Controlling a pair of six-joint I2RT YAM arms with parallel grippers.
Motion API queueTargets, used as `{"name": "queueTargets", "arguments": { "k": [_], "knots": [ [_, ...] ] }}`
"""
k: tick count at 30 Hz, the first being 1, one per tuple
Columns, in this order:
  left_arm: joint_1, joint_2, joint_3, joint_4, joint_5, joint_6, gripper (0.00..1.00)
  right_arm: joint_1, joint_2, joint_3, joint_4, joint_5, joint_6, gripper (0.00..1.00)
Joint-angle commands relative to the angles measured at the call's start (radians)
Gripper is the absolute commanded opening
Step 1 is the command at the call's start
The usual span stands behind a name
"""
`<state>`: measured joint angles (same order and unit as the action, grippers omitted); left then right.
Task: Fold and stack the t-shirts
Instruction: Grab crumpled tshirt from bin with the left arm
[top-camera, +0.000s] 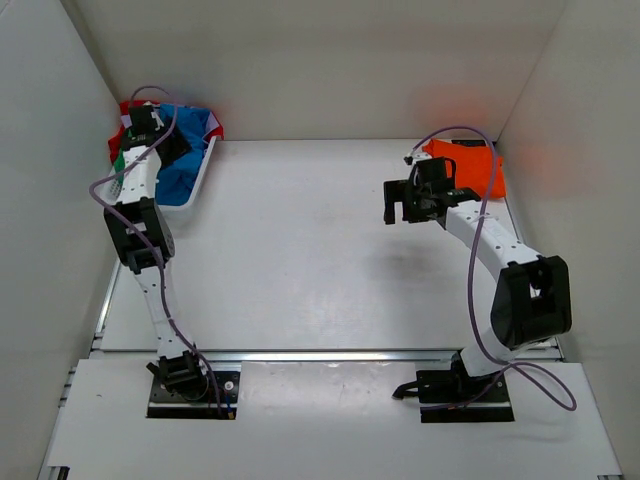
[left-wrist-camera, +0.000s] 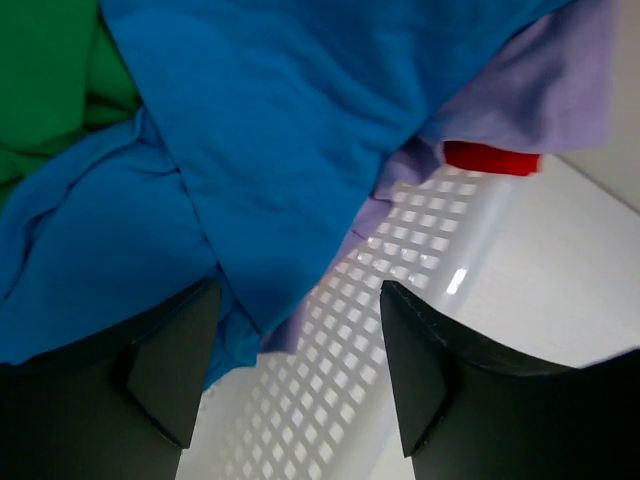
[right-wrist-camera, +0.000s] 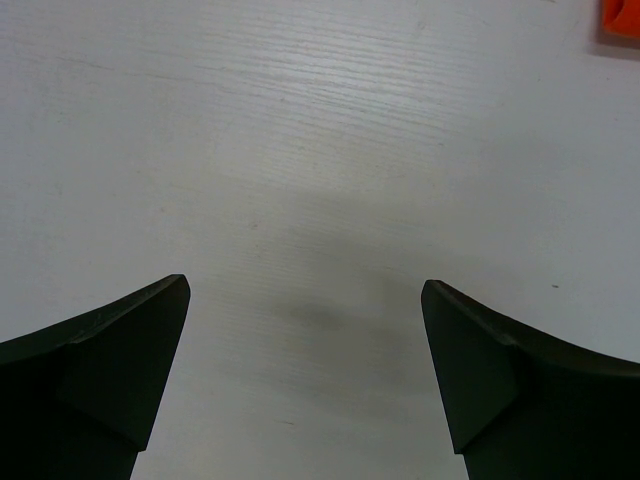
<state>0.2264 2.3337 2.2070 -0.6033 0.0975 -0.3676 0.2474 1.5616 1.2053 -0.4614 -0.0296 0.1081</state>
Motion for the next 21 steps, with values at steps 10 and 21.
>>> {"name": "queueTargets", "arguments": {
  "k": [10,21],
  "knots": [
    [-0.01,0.231,0.241,-0.097,-0.03,-0.043,0.0,0.01,0.081,0.103,0.012,-0.049,0.048,0.99],
    [-0.108,-0.247,0.159,0.023,-0.09,-0.062,0.0,0.041,-0.024,0.033,-0.003,-0.035,0.09,0.99]
  ]
}}
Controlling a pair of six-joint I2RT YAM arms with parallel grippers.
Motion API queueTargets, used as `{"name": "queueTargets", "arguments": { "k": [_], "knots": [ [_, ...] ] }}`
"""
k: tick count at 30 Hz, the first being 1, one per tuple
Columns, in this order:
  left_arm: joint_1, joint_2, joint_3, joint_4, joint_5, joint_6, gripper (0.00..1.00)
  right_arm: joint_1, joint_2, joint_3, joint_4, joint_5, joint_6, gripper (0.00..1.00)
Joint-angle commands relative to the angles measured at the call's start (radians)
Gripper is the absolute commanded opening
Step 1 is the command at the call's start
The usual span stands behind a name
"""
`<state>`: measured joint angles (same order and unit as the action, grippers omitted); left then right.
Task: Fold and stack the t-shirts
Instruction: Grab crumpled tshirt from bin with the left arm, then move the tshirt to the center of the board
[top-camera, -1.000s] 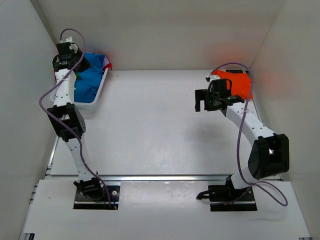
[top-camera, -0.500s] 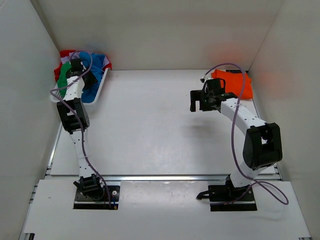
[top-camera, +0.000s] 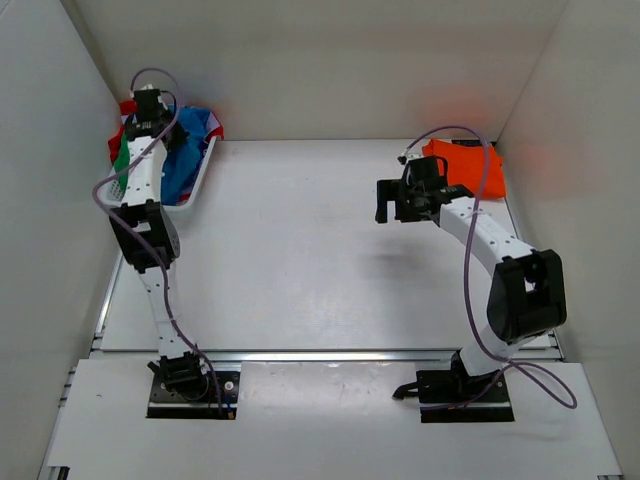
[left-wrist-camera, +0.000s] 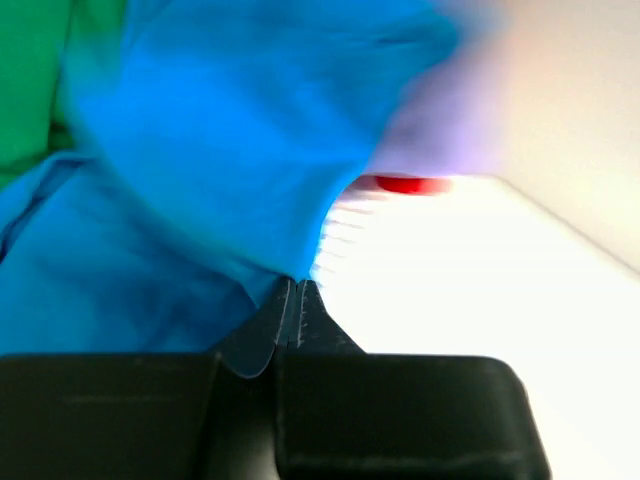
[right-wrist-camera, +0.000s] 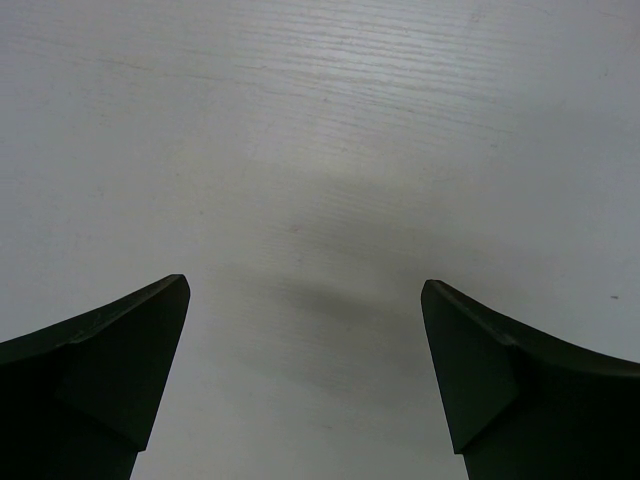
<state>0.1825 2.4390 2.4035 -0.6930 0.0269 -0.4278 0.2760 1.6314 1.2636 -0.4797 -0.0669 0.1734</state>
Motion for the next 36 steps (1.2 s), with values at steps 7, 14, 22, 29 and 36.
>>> {"name": "queueTargets", "arguments": {
  "k": [7,14,22,29,36],
  "knots": [
    [-0.378,-0.698,-0.178,0.239,0.212,-0.16,0.0,-0.038,-0.232,-0.203,0.055,-0.079,0.061,0.99],
    [-0.632,-0.696,-0.119,0.25,0.295,-0.252,0.0,-0.004,-0.309,-0.247,0.062,-0.08,0.097,0.97],
    [-0.512,-0.885,-0.669,0.37,0.211,-0.224,0.0,-0.057,-0.43,-0.329,0.09,-0.145,0.124,0.81],
    [-0.396,-1.002,-1.19,0.487,0.215,-0.233,0.0,-0.035,-0.47,-0.429,0.096,-0.154,0.106,0.75],
    [-0.38,-1.005,-1.437,0.541,0.226,-0.216,0.0,0.016,-0.368,-0.464,0.067,-0.008,0.018,0.79]
  ]
}}
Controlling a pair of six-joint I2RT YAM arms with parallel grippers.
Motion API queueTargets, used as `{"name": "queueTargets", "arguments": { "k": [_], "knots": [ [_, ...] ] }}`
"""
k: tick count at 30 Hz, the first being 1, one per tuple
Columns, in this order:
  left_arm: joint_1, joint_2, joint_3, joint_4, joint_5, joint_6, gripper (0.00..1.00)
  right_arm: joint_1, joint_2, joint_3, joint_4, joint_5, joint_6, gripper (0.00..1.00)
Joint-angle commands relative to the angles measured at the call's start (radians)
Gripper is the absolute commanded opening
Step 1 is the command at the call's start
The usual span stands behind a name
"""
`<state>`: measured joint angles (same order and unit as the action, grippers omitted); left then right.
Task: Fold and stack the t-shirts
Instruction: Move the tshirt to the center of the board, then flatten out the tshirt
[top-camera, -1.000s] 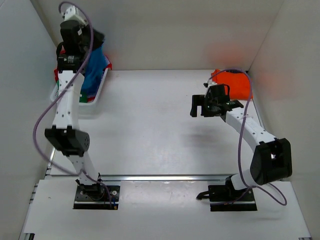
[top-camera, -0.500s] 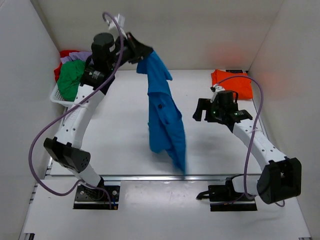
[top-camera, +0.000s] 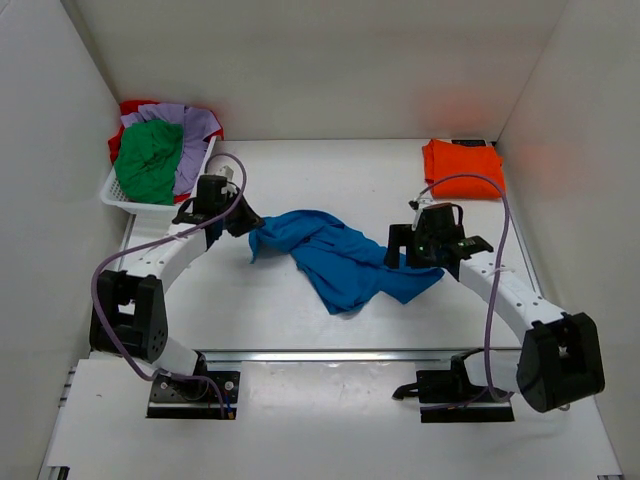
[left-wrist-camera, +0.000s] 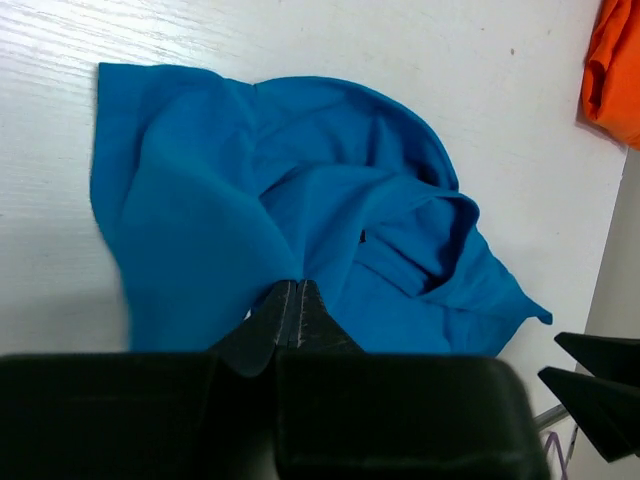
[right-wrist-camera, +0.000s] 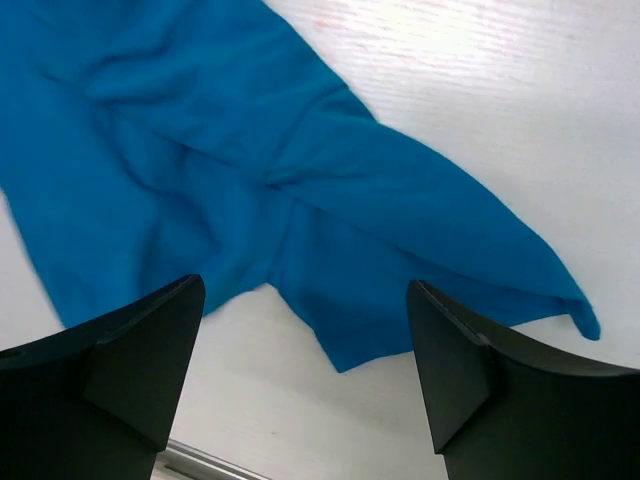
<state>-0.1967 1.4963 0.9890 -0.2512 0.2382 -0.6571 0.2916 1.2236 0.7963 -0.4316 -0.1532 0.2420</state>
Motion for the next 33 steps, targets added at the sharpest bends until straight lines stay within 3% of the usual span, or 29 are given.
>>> {"name": "queueTargets", "arguments": {
  "k": [1,6,10,12,16,20,22,24,25,26,28,33],
  "knots": [
    [-0.004,-0.059,-0.033,0.105,0.022,0.017,0.0,-0.012,0.059,0.009,0.022,0.089,-0.076,0.79],
    [-0.001,-0.061,-0.058,0.109,0.029,0.016,0.0,-0.107,0.163,0.056,0.021,0.112,-0.147,0.82],
    [0.002,-0.057,-0.069,0.122,0.041,0.004,0.0,-0.08,0.287,0.138,-0.048,0.142,-0.233,0.84],
    [0.008,-0.054,-0.061,0.115,0.052,-0.002,0.0,-0.052,0.324,0.152,-0.082,0.153,-0.274,0.77],
    [0.014,-0.045,-0.033,0.104,0.065,-0.01,0.0,-0.025,0.358,0.147,-0.108,0.113,-0.28,0.51],
    [0.017,-0.06,-0.007,0.078,0.064,-0.015,0.0,-0.022,0.349,0.12,-0.118,0.095,-0.268,0.55],
    [0.017,-0.068,-0.012,0.081,0.067,-0.018,0.0,-0.019,0.349,0.113,-0.121,0.086,-0.274,0.48],
    [0.02,-0.09,-0.021,0.082,0.075,-0.027,0.0,-0.023,0.358,0.11,-0.134,0.099,-0.274,0.47],
    [0.026,-0.1,-0.023,0.079,0.07,-0.023,0.0,-0.022,0.359,0.109,-0.136,0.101,-0.276,0.42],
    [0.022,-0.108,-0.021,0.073,0.072,-0.025,0.0,-0.01,0.361,0.11,-0.139,0.113,-0.283,0.23],
    [0.022,-0.126,-0.024,0.06,0.073,-0.027,0.0,-0.006,0.355,0.124,-0.156,0.151,-0.28,0.0],
    [0.031,-0.194,-0.003,0.01,0.081,-0.015,0.0,-0.009,0.205,0.165,-0.176,0.212,-0.247,0.0]
  ]
}}
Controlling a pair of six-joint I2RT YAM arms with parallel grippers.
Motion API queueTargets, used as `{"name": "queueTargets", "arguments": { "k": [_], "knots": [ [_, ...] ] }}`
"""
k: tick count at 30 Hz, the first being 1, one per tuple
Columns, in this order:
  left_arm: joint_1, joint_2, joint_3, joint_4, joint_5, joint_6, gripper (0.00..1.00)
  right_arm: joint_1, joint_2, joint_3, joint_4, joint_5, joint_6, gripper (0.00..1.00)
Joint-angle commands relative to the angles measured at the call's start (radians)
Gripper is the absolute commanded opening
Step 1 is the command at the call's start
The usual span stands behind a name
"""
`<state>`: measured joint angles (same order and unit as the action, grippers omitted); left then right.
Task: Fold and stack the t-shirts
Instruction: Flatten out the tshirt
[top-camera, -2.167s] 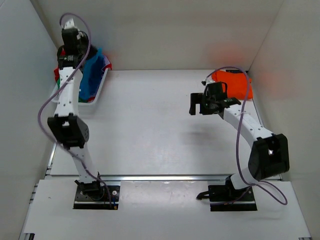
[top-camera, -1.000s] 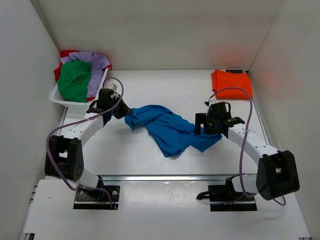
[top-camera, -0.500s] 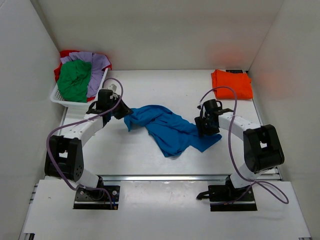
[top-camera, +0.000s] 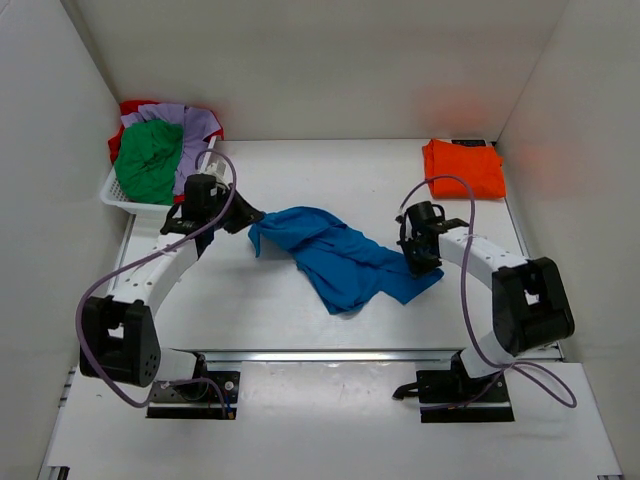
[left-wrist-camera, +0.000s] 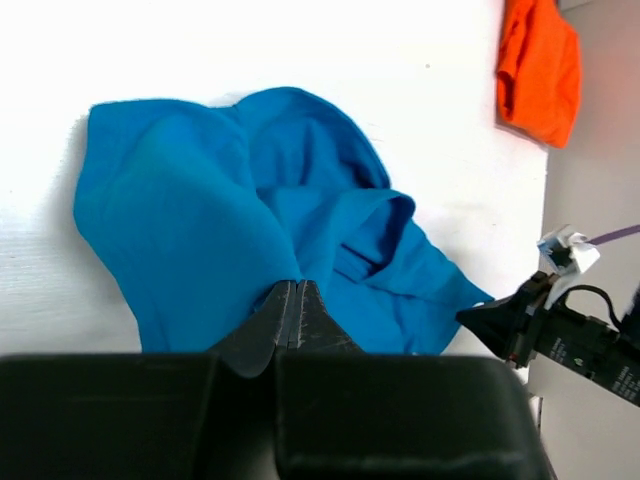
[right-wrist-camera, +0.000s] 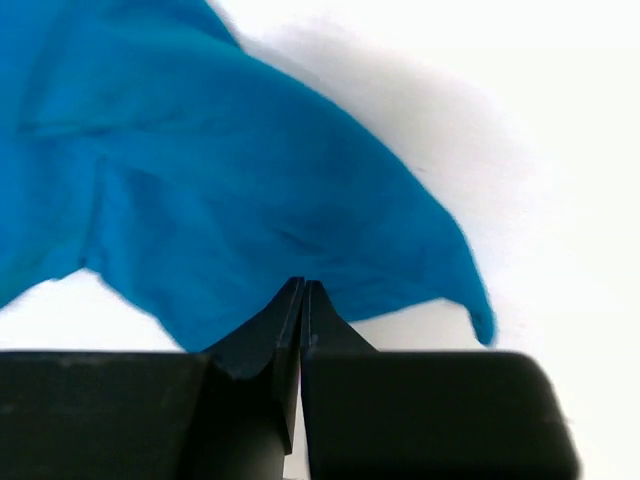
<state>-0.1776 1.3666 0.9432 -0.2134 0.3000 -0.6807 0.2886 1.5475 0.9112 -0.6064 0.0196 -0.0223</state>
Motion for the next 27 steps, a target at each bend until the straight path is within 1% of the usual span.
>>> {"name": "queueTargets", "arguments": {
  "k": [1,2,3,4,5,7,8,10,13,15,16,17,18,19,20,23,25,26,27],
  "knots": [
    [0.015,-0.075,0.042,-0.03,0.019,0.01,0.0,-0.02,-0.144,0.048,0.01,0.022,0.016,0.0],
    [0.015,-0.09,0.045,-0.037,0.021,0.007,0.0,-0.035,-0.153,0.045,0.022,0.017,0.015,0.06],
    [0.012,-0.095,0.046,-0.037,0.022,0.007,0.0,-0.043,-0.153,0.048,0.019,0.016,0.015,0.15],
    [0.01,-0.101,0.042,-0.04,0.022,0.007,0.0,-0.066,-0.138,0.057,0.016,0.016,-0.004,0.33],
    [0.016,-0.109,0.042,-0.052,0.019,0.007,0.0,-0.084,-0.129,0.052,0.014,0.02,-0.037,0.48],
    [0.003,-0.113,0.034,-0.058,0.031,0.006,0.0,-0.107,-0.086,0.084,0.011,0.007,-0.079,0.63],
    [0.003,-0.126,0.026,-0.055,0.036,0.009,0.0,-0.112,-0.051,0.094,-0.007,0.006,-0.103,0.68],
    [-0.006,-0.138,0.005,-0.057,0.037,-0.005,0.0,-0.111,0.009,0.112,-0.015,0.003,-0.139,0.72],
    [0.001,-0.172,-0.026,-0.046,0.04,-0.016,0.0,-0.105,0.071,0.106,-0.001,0.005,-0.159,0.73],
    [-0.003,-0.188,-0.046,-0.04,0.039,-0.025,0.0,-0.117,0.091,0.085,0.02,-0.013,-0.15,0.73],
    [0.003,-0.204,-0.058,-0.037,0.042,-0.025,0.0,-0.118,0.112,0.081,0.022,-0.044,-0.145,0.71],
    [-0.002,-0.216,-0.067,-0.037,0.047,-0.026,0.0,-0.127,0.112,0.08,0.01,-0.075,-0.127,0.64],
    [0.003,-0.221,-0.076,-0.04,0.045,-0.02,0.0,-0.124,0.108,0.072,-0.004,-0.09,-0.11,0.54],
    [0.0,-0.227,-0.081,-0.04,0.045,-0.023,0.0,-0.12,0.089,0.06,-0.006,-0.098,-0.099,0.15],
    [-0.002,-0.236,-0.087,-0.038,0.042,-0.028,0.0,-0.109,0.071,0.052,-0.003,-0.093,-0.076,0.0],
    [0.007,-0.244,-0.083,-0.026,0.065,-0.036,0.0,-0.083,-0.036,0.067,-0.058,-0.086,-0.019,0.0],
    [0.013,-0.238,-0.037,-0.032,0.08,-0.036,0.0,-0.065,-0.183,0.144,-0.099,-0.076,0.018,0.0],
    [0.016,-0.238,0.007,-0.026,0.08,-0.037,0.0,-0.057,-0.278,0.187,-0.108,-0.079,0.063,0.0],
    [0.017,-0.245,0.058,-0.032,0.079,-0.04,0.0,-0.054,-0.324,0.205,-0.122,-0.096,0.106,0.0]
  ]
}}
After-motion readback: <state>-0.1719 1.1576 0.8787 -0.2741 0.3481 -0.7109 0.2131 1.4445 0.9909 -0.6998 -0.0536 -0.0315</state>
